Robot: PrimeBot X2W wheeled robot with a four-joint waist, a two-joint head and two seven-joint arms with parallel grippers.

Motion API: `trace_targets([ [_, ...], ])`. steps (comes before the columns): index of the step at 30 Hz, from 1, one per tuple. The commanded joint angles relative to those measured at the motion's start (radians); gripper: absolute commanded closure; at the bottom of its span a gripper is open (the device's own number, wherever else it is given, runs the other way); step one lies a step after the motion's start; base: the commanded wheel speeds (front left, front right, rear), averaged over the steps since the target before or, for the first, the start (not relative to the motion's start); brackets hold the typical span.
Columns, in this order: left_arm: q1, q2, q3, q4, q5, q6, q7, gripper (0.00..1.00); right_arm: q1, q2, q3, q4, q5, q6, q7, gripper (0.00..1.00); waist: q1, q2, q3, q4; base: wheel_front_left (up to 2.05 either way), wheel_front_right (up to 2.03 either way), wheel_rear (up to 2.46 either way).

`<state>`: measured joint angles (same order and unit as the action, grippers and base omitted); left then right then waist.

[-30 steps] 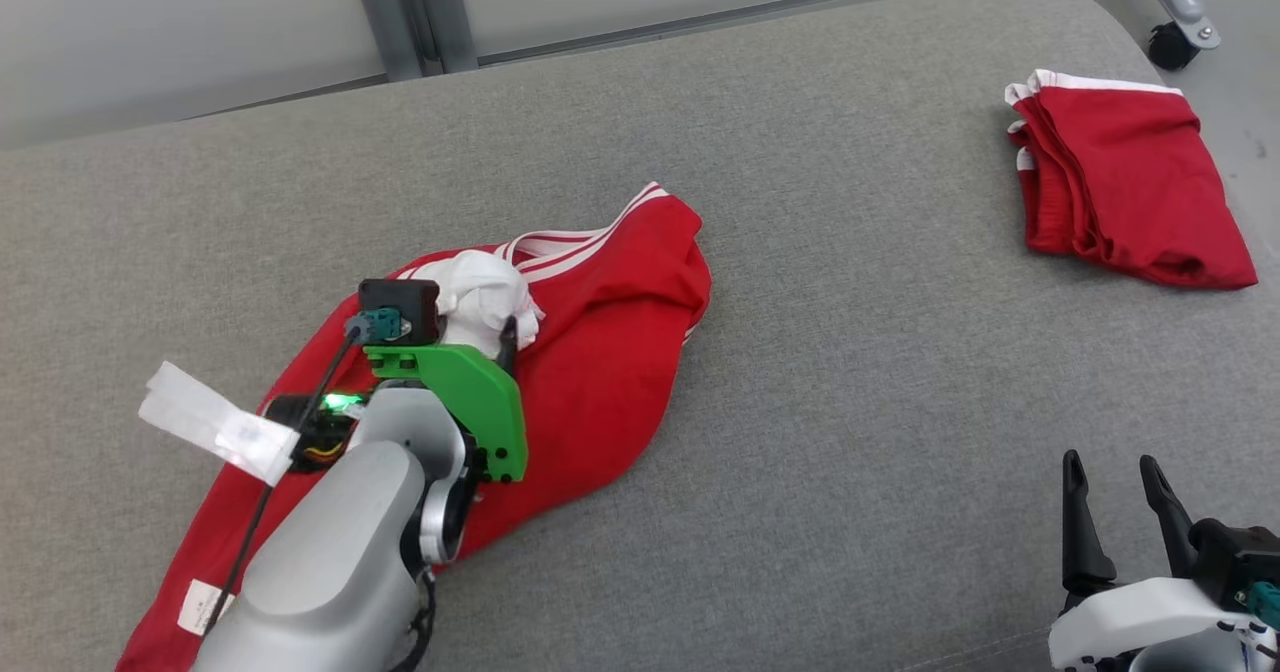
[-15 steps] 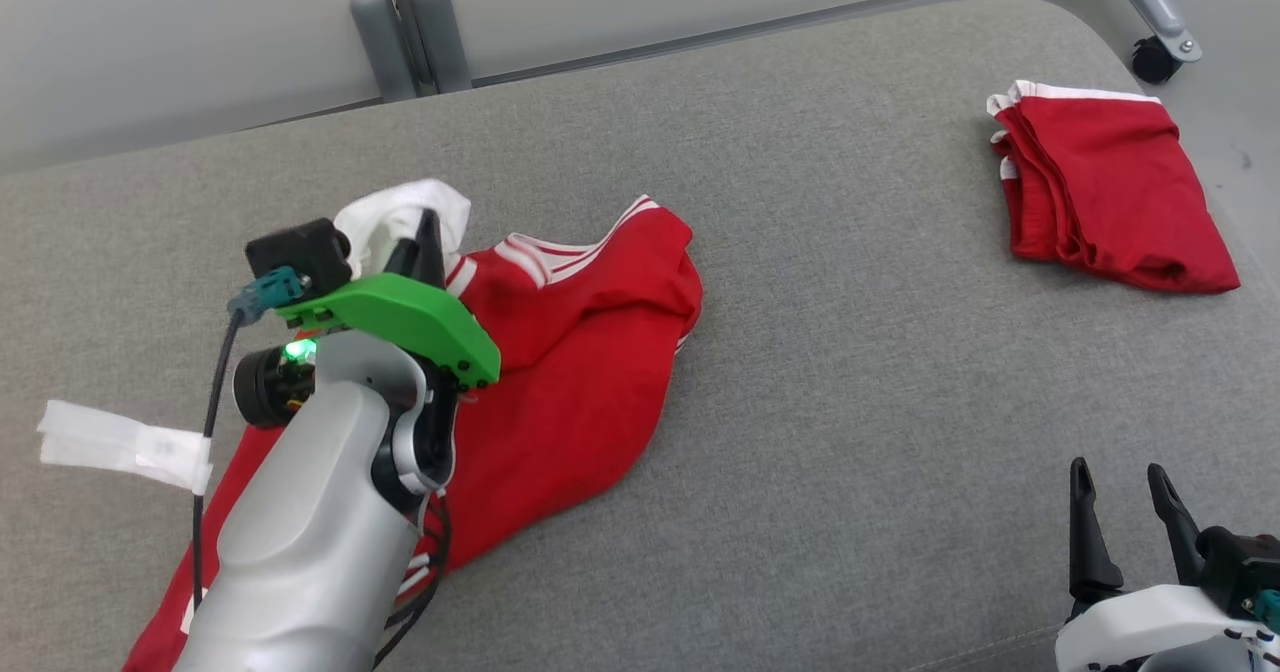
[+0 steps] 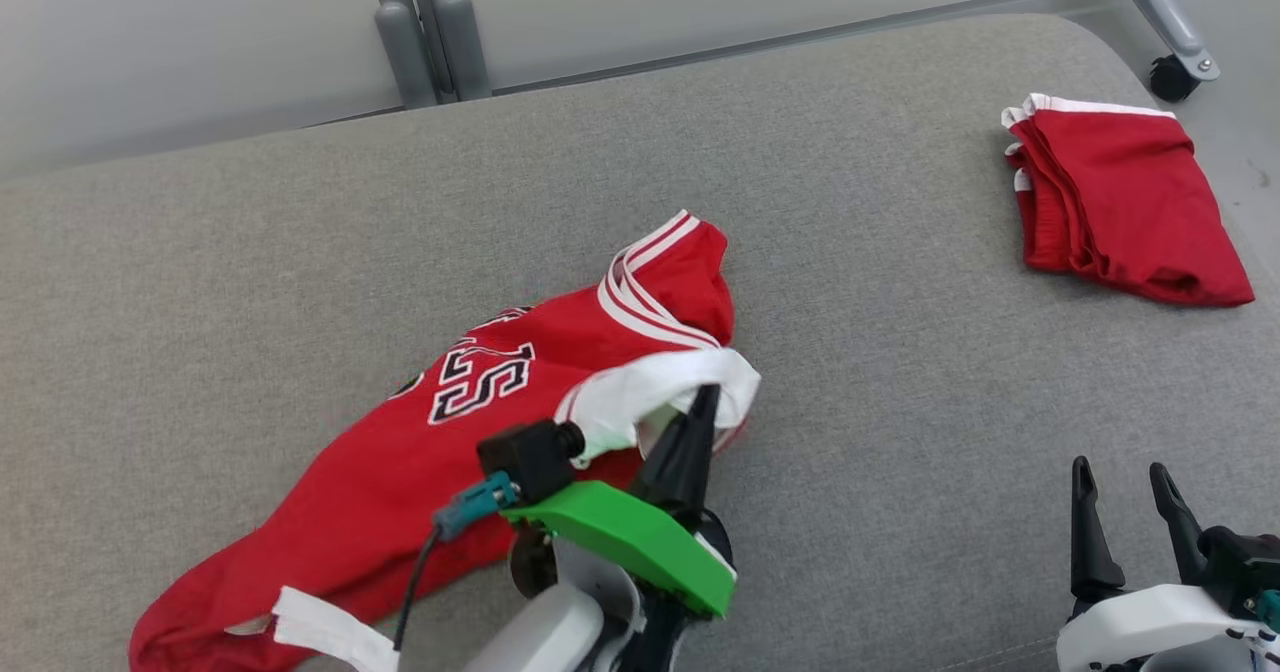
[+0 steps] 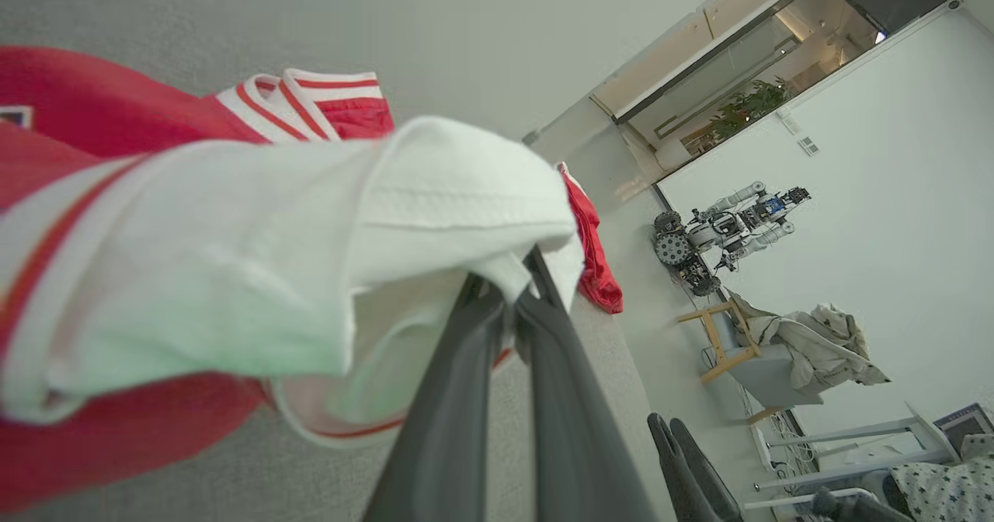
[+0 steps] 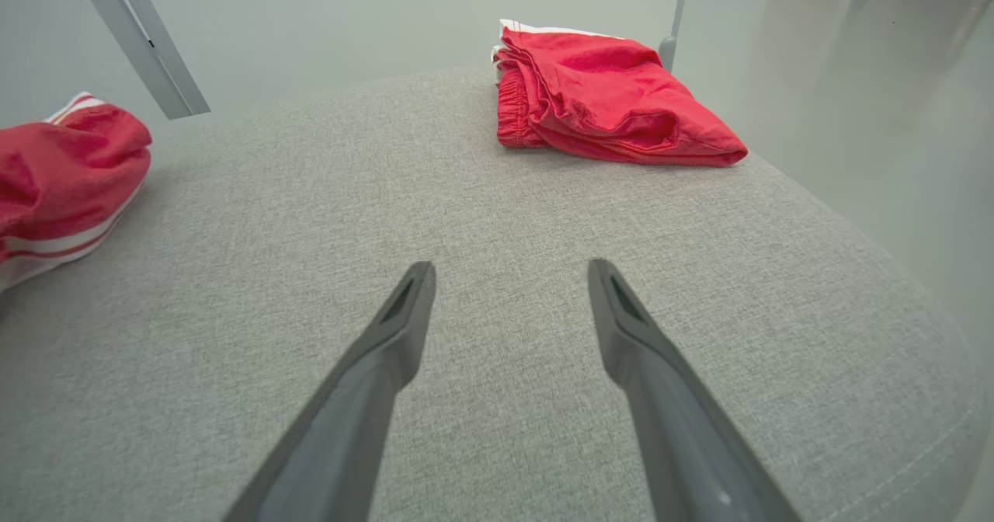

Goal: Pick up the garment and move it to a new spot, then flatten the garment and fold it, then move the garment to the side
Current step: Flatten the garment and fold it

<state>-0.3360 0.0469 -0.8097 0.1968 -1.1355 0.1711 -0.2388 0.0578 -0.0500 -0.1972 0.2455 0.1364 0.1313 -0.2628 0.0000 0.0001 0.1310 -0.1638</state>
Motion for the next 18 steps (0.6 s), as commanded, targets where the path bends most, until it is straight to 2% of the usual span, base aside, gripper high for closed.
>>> trace_targets([
  [1, 0.008, 0.007, -0.025, 0.007, -0.028, -0.021, -0.012, 1.0, -0.007, -0.002, 0.001, -0.004, -0.004, -0.001, -0.003, 0.0, 0.0, -0.0001, 0.011, -0.002, 0.0, 0.0, 0.0],
  [2, 0.008, 0.007, -0.047, 0.015, -0.044, -0.035, -0.017, 0.85, -0.009, -0.002, 0.0, -0.004, -0.006, -0.001, -0.003, 0.0, 0.0, -0.0001, 0.014, -0.003, 0.0, 0.0, 0.0],
  [3, 0.01, 0.007, -0.072, 0.032, -0.071, -0.05, -0.018, 0.6, -0.011, -0.002, -0.002, -0.003, -0.007, -0.001, -0.003, 0.0, 0.0, -0.0001, 0.017, -0.005, 0.0, 0.0, 0.0],
  [4, 0.011, 0.007, -0.089, 0.049, -0.091, -0.057, -0.019, 0.21, -0.013, -0.002, -0.004, -0.001, -0.005, -0.001, -0.003, 0.0, 0.0, -0.0001, 0.019, -0.007, 0.0, 0.0, 0.0],
  [5, 0.011, 0.007, -0.122, 0.079, -0.113, -0.062, -0.013, 0.0, -0.013, -0.002, -0.005, 0.001, -0.005, -0.001, -0.003, 0.0, 0.0, -0.0001, 0.021, -0.009, 0.0, 0.0, 0.0],
  [8, -0.024, 0.005, -0.228, 0.159, -0.11, -0.073, 0.044, 0.0, -0.009, -0.002, -0.008, 0.005, -0.003, -0.001, -0.003, 0.0, 0.0, -0.0001, 0.023, -0.015, 0.0, 0.0, 0.0],
  [11, -0.039, 0.006, -0.288, 0.186, -0.122, -0.114, 0.075, 0.0, -0.003, -0.002, -0.013, 0.007, 0.002, -0.001, -0.003, 0.0, 0.0, -0.0001, 0.021, -0.016, 0.0, 0.0, 0.0],
  [14, -0.061, 0.008, -0.334, 0.185, -0.077, -0.153, 0.083, 0.0, 0.008, -0.002, -0.021, 0.007, 0.003, -0.001, -0.003, 0.0, 0.0, -0.0001, 0.015, -0.009, 0.0, 0.0, 0.0],
  [18, -0.089, 0.056, -0.399, 0.11, -0.03, -0.218, 0.129, 0.0, 0.016, -0.002, -0.024, 0.004, -0.003, -0.001, -0.003, 0.0, 0.0, -0.0001, -0.001, 0.01, 0.0, 0.0, 0.0],
])
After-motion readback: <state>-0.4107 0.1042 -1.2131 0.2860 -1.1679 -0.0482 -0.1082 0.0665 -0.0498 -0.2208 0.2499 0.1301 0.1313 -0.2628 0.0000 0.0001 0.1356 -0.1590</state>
